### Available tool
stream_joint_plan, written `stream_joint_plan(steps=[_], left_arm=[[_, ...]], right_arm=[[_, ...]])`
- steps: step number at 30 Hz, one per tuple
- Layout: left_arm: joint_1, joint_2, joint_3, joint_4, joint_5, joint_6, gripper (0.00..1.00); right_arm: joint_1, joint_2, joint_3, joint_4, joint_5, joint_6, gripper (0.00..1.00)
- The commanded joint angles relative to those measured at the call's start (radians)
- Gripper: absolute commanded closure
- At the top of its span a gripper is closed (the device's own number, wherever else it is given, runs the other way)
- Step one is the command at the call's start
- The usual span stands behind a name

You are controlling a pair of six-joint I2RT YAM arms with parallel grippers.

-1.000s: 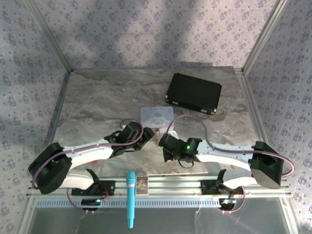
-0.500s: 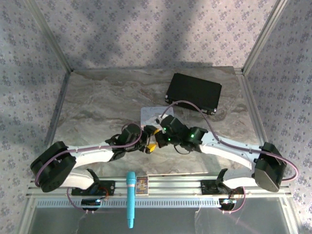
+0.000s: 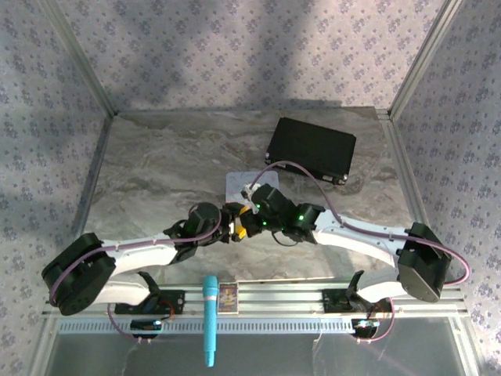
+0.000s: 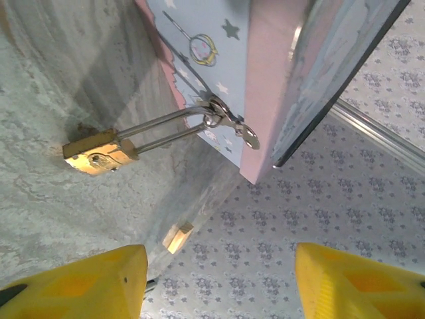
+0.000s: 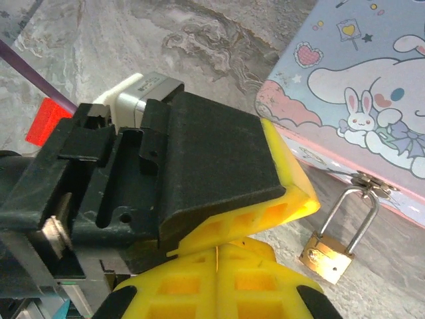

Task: Unlock the padlock with the key

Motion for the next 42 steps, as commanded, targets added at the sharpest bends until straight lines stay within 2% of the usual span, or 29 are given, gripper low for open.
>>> stream_joint_plan(steps=[1,10,12,17,19,24,30,35,42], left_arm=[[-0.008,-0.012,-0.004,0.077,0.019,-0.043,0.37],[-0.003,-0.018,-0.014,0.11,0.011,-0.062,0.54],[0.0,-0.02,-0.024,0.122,0.007,-0.071,0.53],[0.001,-0.04,-0.058,0.149,-0.035,-0.098,0.36],[0.0,-0.057,-0.072,0.159,-0.067,-0.109,0.36],[0.014,-0.085,-0.079,0.182,-0.081,-0.114,0.46],[0.019,-0.117,-0.085,0.165,-0.087,-0.12,0.46],[0.038,-0.154,-0.08,0.14,-0.074,-0.097,0.72],[0.049,-0.232,-0.094,0.04,-0.09,-0.075,0.9]], right_arm=[[0.039,-0.013,-0.009,0.094,0.007,-0.001,1.0],[0.061,-0.043,-0.079,0.202,0.078,0.063,1.0],[0.063,-0.062,-0.101,0.22,0.103,0.076,1.0],[0.048,-0.124,-0.19,0.333,0.148,0.14,1.0],[0.041,-0.133,-0.207,0.375,0.159,0.149,1.0],[0.04,-0.097,-0.211,0.469,0.141,0.172,1.0],[0.068,-0.054,-0.221,0.549,0.166,0.179,1.0],[0.079,-0.034,-0.227,0.574,0.179,0.185,1.0],[0.079,-0.055,-0.252,0.568,0.199,0.193,1.0]])
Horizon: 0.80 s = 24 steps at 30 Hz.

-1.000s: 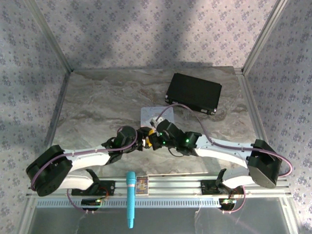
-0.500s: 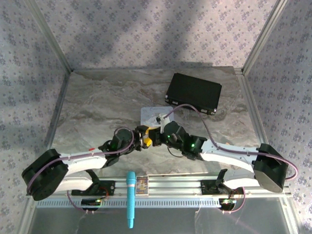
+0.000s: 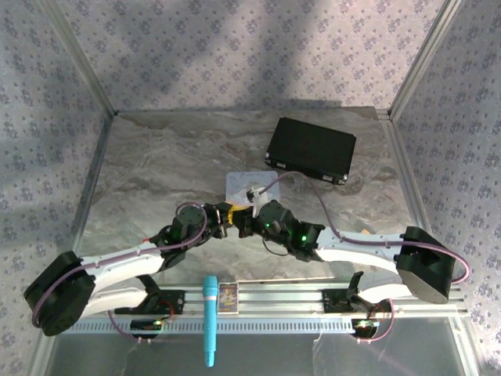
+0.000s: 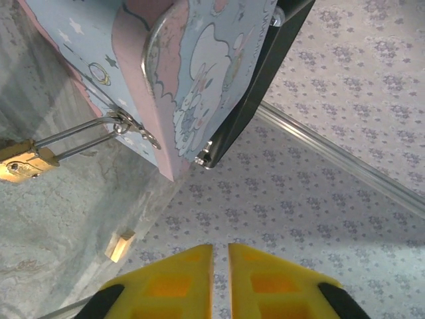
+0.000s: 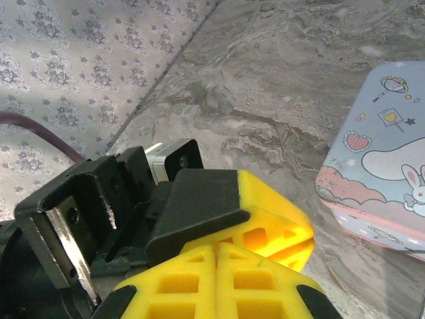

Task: Unlock the padlock with the key

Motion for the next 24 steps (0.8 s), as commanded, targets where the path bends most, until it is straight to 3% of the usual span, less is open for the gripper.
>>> stream_joint_plan(steps=[1,3,9,10,11,13,14,16,19,24], left_arm=[[0.008,-0.05,-0.005,-0.048,-0.003,-0.067,0.95],[0.014,-0.061,-0.005,-0.077,-0.001,-0.058,1.0],[0.027,-0.079,0.018,-0.137,-0.008,0.024,1.0],[0.03,-0.088,0.037,-0.177,-0.011,0.067,1.0],[0.031,-0.097,0.052,-0.204,-0.021,0.11,1.0],[0.036,-0.12,0.082,-0.233,-0.077,0.274,1.0],[0.042,-0.13,0.107,-0.263,-0.094,0.357,1.0],[0.054,-0.149,0.149,-0.295,-0.115,0.546,1.0],[0.057,-0.172,0.212,-0.326,-0.116,0.774,1.0],[0.054,-0.21,0.266,-0.287,-0.081,0.999,1.0]], right_arm=[[-0.002,-0.018,-0.025,0.001,0.043,0.018,1.0],[-0.004,-0.024,-0.027,-0.014,0.041,0.015,1.0],[-0.012,-0.054,-0.045,-0.03,0.03,0.02,1.0],[-0.024,-0.062,-0.04,-0.047,0.006,0.023,0.93],[-0.035,-0.071,-0.036,-0.064,-0.012,0.038,0.79],[-0.094,-0.09,-0.044,-0.066,-0.121,0.087,0.42],[-0.128,-0.1,-0.054,-0.049,-0.184,0.108,0.34],[-0.189,-0.122,-0.08,0.009,-0.306,0.144,0.33],[-0.259,-0.158,-0.118,0.119,-0.432,0.189,0.42],[-0.303,-0.165,-0.104,0.257,-0.57,0.208,0.42]])
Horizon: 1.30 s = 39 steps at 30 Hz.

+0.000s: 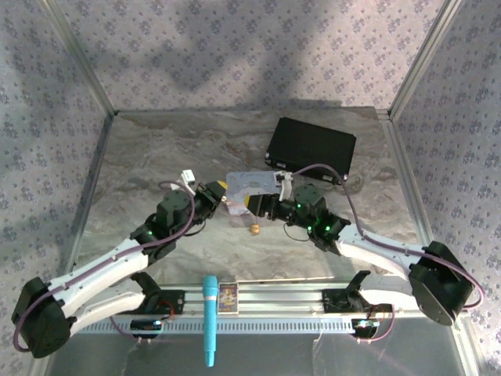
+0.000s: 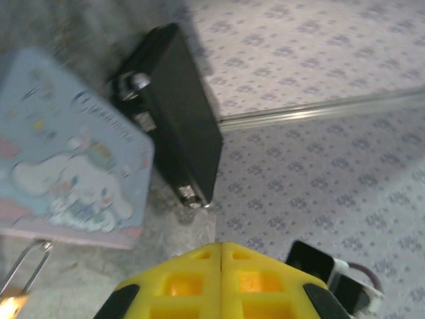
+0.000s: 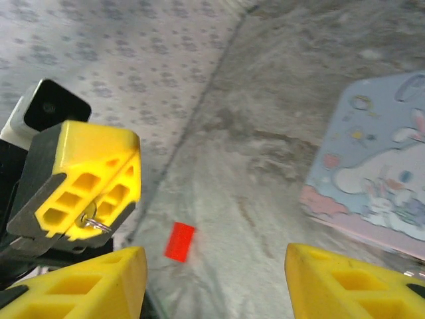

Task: Unlock the padlock with the key

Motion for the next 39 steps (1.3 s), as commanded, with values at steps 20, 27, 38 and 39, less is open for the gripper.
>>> stream_joint_plan(steps=[20,27,38,39], left_arm=[[-0.045,0.01,0.06,0.231,0.168,0.316,1.0],[-0.053,0.023,0.059,0.239,0.171,0.306,1.0],[-0.059,0.039,0.046,0.264,0.16,0.276,1.0],[-0.059,0.037,0.043,0.264,0.154,0.272,1.0]], right_arm=[[0.041,0.03,0.117,0.186,-0.255,-0.017,0.62],[0.038,0.029,0.094,0.225,-0.233,-0.002,0.71],[0.032,0.051,0.088,0.266,-0.241,0.03,0.83],[0.031,0.05,0.083,0.266,-0.238,0.03,0.83]])
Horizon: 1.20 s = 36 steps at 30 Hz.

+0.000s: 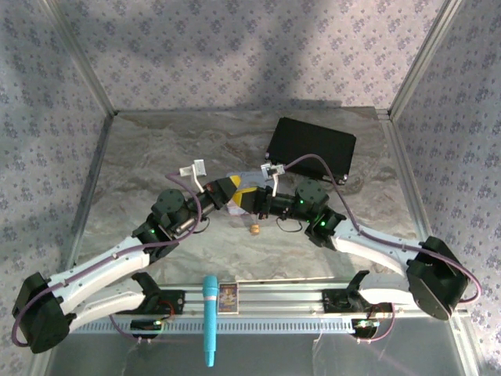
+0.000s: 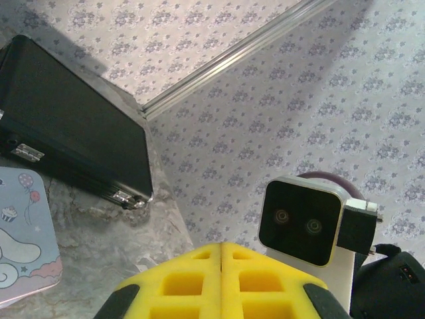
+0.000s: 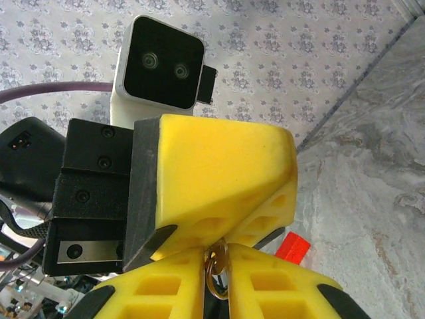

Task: Unlock the padlock with the key

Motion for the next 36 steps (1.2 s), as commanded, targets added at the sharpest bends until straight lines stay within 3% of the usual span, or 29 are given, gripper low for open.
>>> stream_joint_plan(steps=[1,5,11,14,15,18,22,25,31,34,36], left_arm=[[-0.009,0.004,0.007,0.049,0.004,-0.015,1.0],[-0.009,0.008,0.005,0.047,0.001,-0.018,1.0],[-0.01,0.017,0.002,0.027,-0.022,-0.024,1.0],[-0.009,0.006,0.01,-0.03,-0.06,-0.024,0.74],[-0.007,-0.003,0.011,-0.04,-0.068,-0.019,0.7],[0.003,-0.024,0.013,-0.054,-0.071,-0.005,0.61],[0.015,-0.045,0.002,-0.075,-0.089,-0.019,0.57],[0.031,-0.058,-0.008,-0.109,-0.1,-0.026,0.56],[0.047,-0.054,0.008,-0.195,-0.075,-0.03,0.67],[0.047,-0.018,0.106,-0.43,-0.082,-0.071,0.67],[0.048,-0.001,0.128,-0.468,-0.063,-0.136,0.67]], right_arm=[[-0.002,0.004,-0.006,0.045,0.002,0.01,0.83],[-0.01,0.004,-0.024,0.067,0.01,0.021,0.96],[-0.019,-0.001,-0.033,0.059,0.001,0.024,1.0],[-0.026,-0.011,-0.046,0.032,0.008,0.015,1.0],[-0.029,-0.013,-0.049,0.025,0.007,0.013,1.0],[-0.035,-0.019,-0.058,0.011,0.007,0.013,1.0],[-0.036,-0.022,-0.067,-0.006,0.015,0.002,1.0],[-0.038,-0.024,-0.069,-0.024,0.007,-0.005,1.0],[-0.039,-0.041,-0.064,-0.079,0.03,-0.036,1.0],[-0.006,-0.086,-0.031,-0.259,0.162,-0.145,1.0],[0.044,-0.11,0.023,-0.432,0.314,-0.262,1.0]])
